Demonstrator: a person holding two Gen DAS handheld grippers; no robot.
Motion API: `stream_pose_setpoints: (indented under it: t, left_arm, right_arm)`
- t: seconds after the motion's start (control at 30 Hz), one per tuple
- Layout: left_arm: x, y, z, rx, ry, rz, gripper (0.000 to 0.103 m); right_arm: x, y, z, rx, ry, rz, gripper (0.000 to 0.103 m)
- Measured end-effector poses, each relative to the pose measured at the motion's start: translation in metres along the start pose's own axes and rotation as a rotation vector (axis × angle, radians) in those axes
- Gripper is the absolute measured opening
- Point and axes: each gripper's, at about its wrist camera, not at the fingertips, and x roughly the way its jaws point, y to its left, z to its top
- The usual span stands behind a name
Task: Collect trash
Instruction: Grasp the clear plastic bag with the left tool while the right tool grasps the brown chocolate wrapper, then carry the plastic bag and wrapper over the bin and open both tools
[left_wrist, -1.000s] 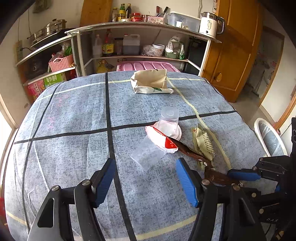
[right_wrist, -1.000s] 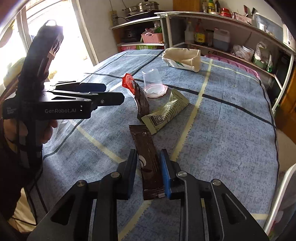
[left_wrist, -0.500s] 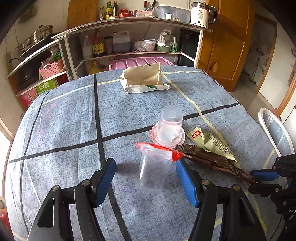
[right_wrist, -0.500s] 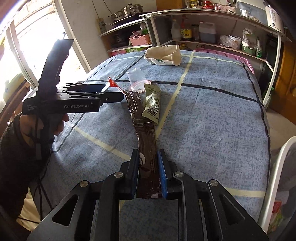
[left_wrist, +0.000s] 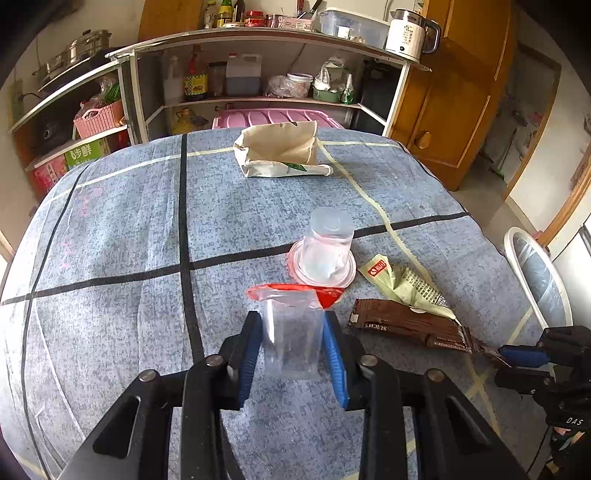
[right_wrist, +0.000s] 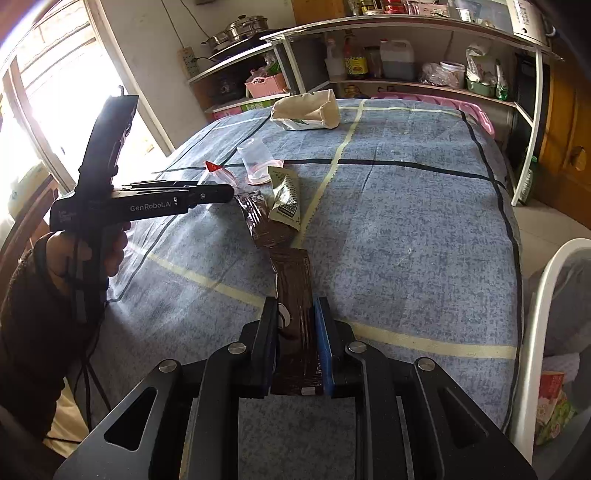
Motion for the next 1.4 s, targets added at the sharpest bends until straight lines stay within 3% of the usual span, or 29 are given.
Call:
stream_pose_setpoints:
  t: [0.43, 0.6, 0.77, 0.8, 0.87, 1.0, 1.13, 1.4]
  left_arm:
    - [-0.028, -0.020, -0.020, 0.003, -0.022, 0.004, 0.030]
    - [-0.038, -0.035, -0.027, 0.012, -0.030, -0.009, 0.030]
    - [-0.048, -0.047, -0.032, 0.022, -0.043, -0.013, 0.030]
    - [-0.049, -0.049, -0.033, 0.023, -0.046, -0.012, 0.030]
    - [-0.052, -0.052, -0.034, 0.024, -0.050, -0.013, 0.030]
    - [-0.055, -0.055, -0.037, 0.016, -0.050, -0.015, 0.030]
    - [-0.058, -0.059, -0.036, 0.017, -0.053, -0.019, 0.030]
    - [-0.069, -0.100, -0.029, 0.084, -0.071, -0.046, 0.030]
  right_arm:
    - [-0.020, -0.004, -0.017, 0.009, 0.008, -0.024, 0.021]
    - [-0.025, -0.004, -0.028, 0.008, 0.060, 0.060, 0.021]
    - [-0.038, -0.018, -0.036, 0.074, 0.082, 0.218, 0.021]
    - [-0.042, -0.022, -0.037, 0.091, 0.057, 0.178, 0.021]
    - [-0.056, -0.019, -0.038, 0.057, -0.015, -0.013, 0.021]
    - [-0.074, -0.004, -0.040, -0.009, -0.087, -0.133, 0.021]
    - [-0.081, -0.009, -0.039, 0.033, -0.122, -0.081, 0.021]
    - [-0.106, -0.032, -0.040, 0.112, -0.181, -0.103, 0.021]
